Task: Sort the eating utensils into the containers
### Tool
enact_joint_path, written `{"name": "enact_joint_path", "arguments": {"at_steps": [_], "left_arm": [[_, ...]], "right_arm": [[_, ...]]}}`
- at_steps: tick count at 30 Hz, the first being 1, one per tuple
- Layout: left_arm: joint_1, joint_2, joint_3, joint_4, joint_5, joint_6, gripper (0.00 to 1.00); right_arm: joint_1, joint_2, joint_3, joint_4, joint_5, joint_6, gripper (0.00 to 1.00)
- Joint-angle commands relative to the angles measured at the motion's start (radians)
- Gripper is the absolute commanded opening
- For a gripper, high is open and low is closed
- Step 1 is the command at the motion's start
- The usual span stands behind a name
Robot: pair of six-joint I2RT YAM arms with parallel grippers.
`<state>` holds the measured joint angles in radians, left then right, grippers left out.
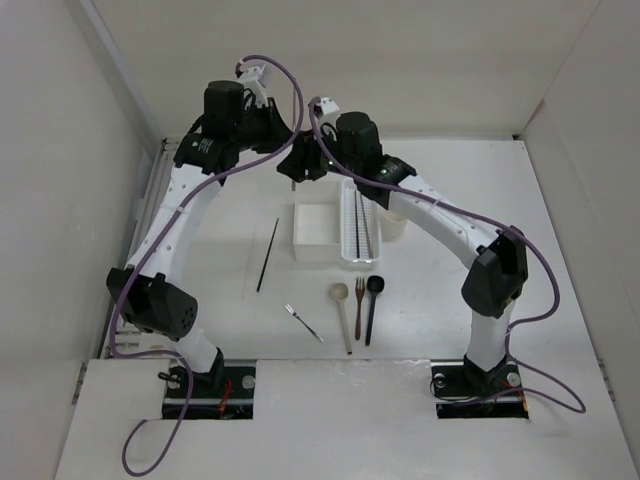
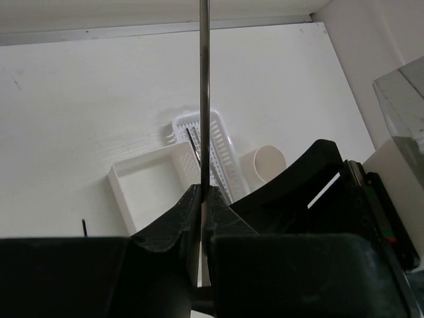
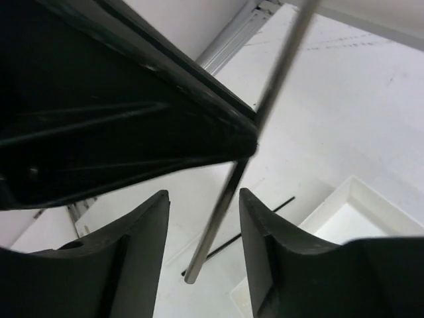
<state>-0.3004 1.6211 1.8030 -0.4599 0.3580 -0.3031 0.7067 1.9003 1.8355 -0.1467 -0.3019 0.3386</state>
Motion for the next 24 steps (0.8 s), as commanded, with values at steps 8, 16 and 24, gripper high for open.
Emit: {"name": "enact_joint_path", "arguments": {"at_steps": [8,16,24], "left_arm": [[-0.023,-0.01,0.032,0.027,0.015,-0.041,0.0],[-0.01,-0.012,0.032,-0.003,-0.043,0.018,1.0],[0.081,-0.067,-0.086,-0.072,-0.276,0.12,1.0]], "right_arm": [[0.002,-0.067,-0.034,0.056,0.093,0.079,0.0],[0.002,-0.175,-0.116,-0.112,0.39,0.067,0.0],[-0.016,-0.196,-0.197,-0.396,0.601,0.109,0.0]]}}
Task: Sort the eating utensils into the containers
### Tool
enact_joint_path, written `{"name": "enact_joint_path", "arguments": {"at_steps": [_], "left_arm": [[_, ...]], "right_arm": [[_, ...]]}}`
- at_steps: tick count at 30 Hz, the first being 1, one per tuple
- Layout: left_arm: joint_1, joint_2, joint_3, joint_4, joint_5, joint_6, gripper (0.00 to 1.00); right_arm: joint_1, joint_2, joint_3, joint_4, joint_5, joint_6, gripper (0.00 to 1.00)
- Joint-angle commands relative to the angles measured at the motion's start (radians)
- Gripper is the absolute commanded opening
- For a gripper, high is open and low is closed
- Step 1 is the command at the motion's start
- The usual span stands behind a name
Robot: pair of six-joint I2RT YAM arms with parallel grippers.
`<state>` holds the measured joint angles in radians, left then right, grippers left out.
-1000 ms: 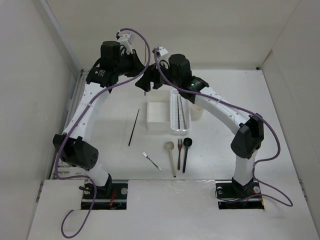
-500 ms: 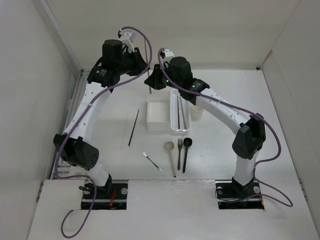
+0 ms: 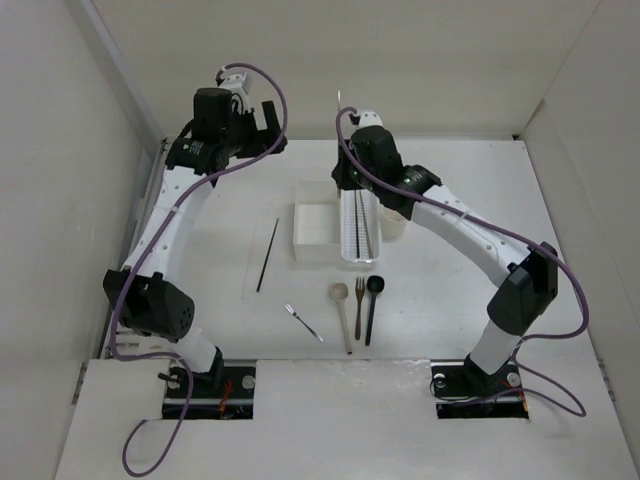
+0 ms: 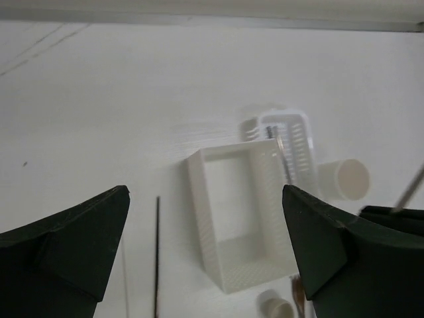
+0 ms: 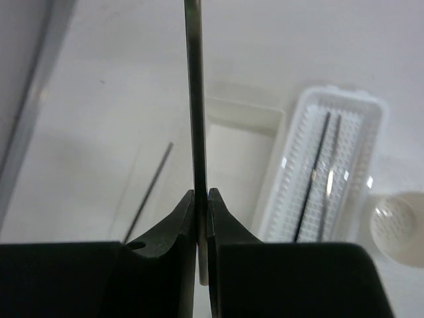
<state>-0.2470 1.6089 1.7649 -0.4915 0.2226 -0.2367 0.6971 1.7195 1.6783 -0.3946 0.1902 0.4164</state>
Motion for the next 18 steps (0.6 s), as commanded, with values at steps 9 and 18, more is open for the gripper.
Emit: {"name": "enact_joint_path", "arguments": {"at_steps": [9,18], "left_arm": [[0.1,-0.139,-0.404,0.042,-0.25,0.03,0.97],[0.1,-0.181,-0.469,0.087,-0.312,0.062,0.93]], "right_arm": [[-0.05,-0.003,-0.23,-0.09,0.097,0.084,0.0],[-0.05,0.051,-0.281,-0.078,0.028,0.113,0.0]]}}
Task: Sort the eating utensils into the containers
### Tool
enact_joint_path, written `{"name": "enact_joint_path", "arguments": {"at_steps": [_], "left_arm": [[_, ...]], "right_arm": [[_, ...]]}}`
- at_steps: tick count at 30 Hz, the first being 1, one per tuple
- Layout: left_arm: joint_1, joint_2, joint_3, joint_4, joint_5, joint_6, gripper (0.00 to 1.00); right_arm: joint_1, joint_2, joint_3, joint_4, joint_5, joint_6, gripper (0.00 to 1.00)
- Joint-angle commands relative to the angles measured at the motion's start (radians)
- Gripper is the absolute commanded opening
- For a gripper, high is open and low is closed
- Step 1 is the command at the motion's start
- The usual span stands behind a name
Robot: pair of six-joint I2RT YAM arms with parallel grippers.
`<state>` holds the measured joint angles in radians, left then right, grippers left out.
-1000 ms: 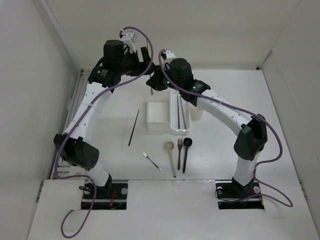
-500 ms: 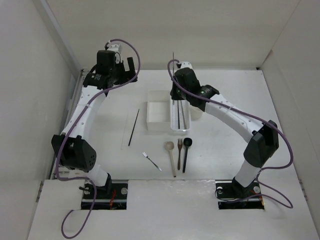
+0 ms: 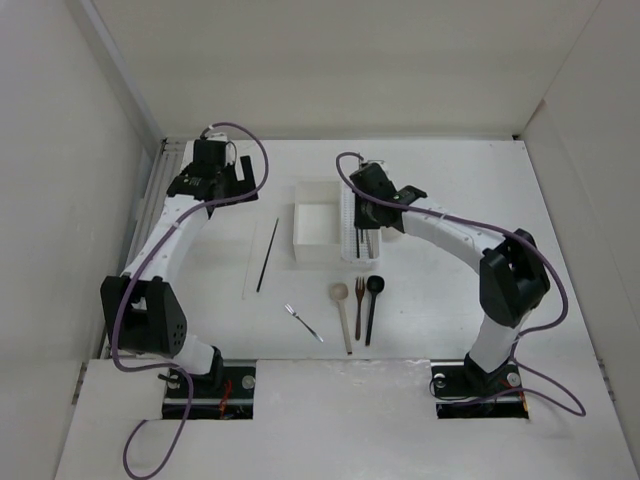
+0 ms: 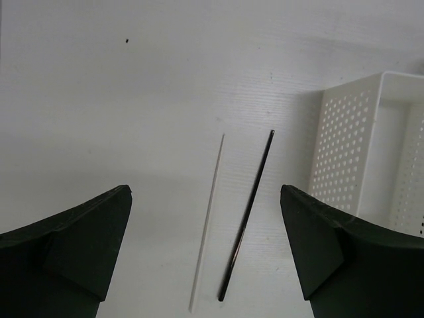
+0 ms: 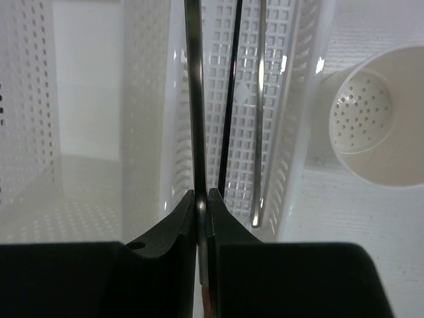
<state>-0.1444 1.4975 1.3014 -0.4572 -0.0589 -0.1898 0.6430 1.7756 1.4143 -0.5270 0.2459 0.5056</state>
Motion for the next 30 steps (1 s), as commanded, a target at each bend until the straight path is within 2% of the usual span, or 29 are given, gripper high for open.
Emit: {"name": "enact_joint_path", "arguments": {"at_steps": [1,17,23,30], "left_arm": [[-0.003,-0.069,-0.005,0.052,-0.03,0.015,0.93],[-0.014,-0.106,-0.025,0.052,0.008,0.016,0.93],[-0.014,-0.106,-0.036,0.063,-0.001,0.016,0.93],[-0.014,-0.088,-0.036,0.063,0.01,0.016,0.93]], "right_arm": [[0.004,0.017,-0.017,0.055,-0.019,0.024,0.0],[-0.014,0.119,-0.032,0.093,0.018,0.033,0.0],[-0.014,0.174,0.017,0.024,0.03,0.033,0.0],[-0.014,0.14,-0.037,0.028,0.039,0.053,0.02]]}}
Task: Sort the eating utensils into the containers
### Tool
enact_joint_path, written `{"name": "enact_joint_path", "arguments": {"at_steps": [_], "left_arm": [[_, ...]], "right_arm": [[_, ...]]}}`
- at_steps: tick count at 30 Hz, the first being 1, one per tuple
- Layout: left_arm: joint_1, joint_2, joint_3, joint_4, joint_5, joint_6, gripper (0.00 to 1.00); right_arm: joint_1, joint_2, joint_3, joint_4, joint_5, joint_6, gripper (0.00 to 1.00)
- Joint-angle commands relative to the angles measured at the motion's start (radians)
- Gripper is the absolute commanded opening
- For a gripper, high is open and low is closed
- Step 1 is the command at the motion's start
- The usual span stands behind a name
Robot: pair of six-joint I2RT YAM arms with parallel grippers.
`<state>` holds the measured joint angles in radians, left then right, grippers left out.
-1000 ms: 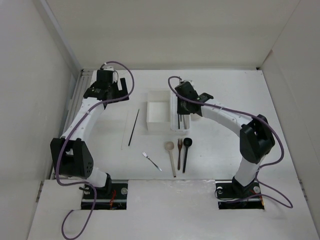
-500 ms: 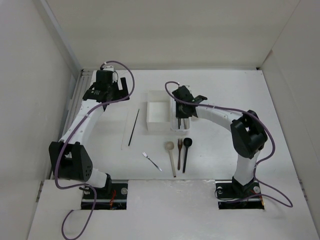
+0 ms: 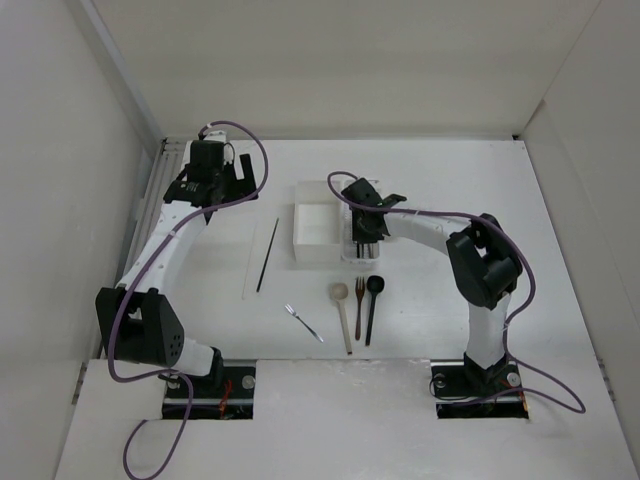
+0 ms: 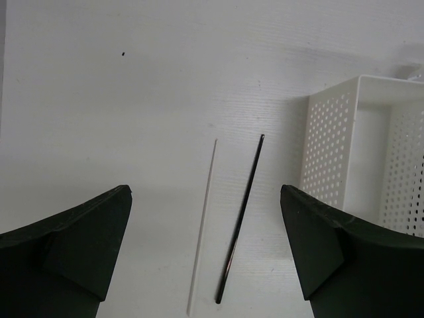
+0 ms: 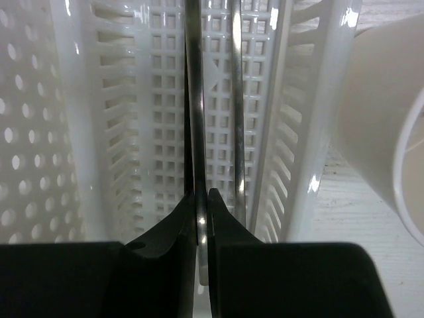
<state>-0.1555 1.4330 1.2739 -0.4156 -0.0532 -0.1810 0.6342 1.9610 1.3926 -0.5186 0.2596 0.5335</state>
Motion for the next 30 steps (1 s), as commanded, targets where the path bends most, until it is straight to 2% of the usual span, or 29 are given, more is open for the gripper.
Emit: {"name": "enact_joint_path", "arguments": {"at_steps": [1,2,3,4,9,14,16,18,21,27,30], "left_arm": [[-0.003,-0.023,-0.008,0.021,0.004,0.008,0.93],[-0.003,-0.023,-0.008,0.021,0.004,0.008,0.93],[-0.003,-0.023,-0.008,0.021,0.004,0.008,0.93],[-0.003,-0.023,-0.008,0.021,0.004,0.008,0.93],[-0.003,-0.014,-0.018,0.021,0.016,0.008,0.93],[-0.003,-0.014,-0.036,0.031,0.006,0.008,0.93],[-0.003,-0.014,-0.036,0.031,0.006,0.008,0.9],[-0.003,-0.014,-0.047,0.041,0.015,0.008,0.82],[-0.003,0.004,-0.1,0.05,0.015,0.037,0.63],[-0.003,0.111,-0.145,0.041,-0.007,0.129,0.61],[-0.003,0.2,-0.145,0.015,-0.007,0.15,0.57]], "right_arm": [[-0.005,-0.045,-0.015,0.02,0.026,0.025,0.05],[-0.005,-0.045,-0.015,0.02,0.026,0.025,0.07],[-0.005,-0.045,-0.015,0.02,0.026,0.025,0.13],[-0.005,-0.045,-0.015,0.02,0.026,0.025,0.13],[-0.005,-0.054,-0.015,0.02,0.026,0.025,0.38],[-0.005,-0.065,-0.004,0.009,0.036,0.025,0.38],[-0.005,-0.074,0.016,0.009,0.047,0.025,0.38],[-0.005,-0.109,0.04,0.009,0.047,-0.003,0.38],[-0.005,-0.155,0.081,0.009,0.059,-0.043,0.38],[0.004,-0.253,0.138,0.032,0.05,-0.124,0.38],[0.004,-0.287,0.12,0.068,0.059,-0.133,0.38]]}}
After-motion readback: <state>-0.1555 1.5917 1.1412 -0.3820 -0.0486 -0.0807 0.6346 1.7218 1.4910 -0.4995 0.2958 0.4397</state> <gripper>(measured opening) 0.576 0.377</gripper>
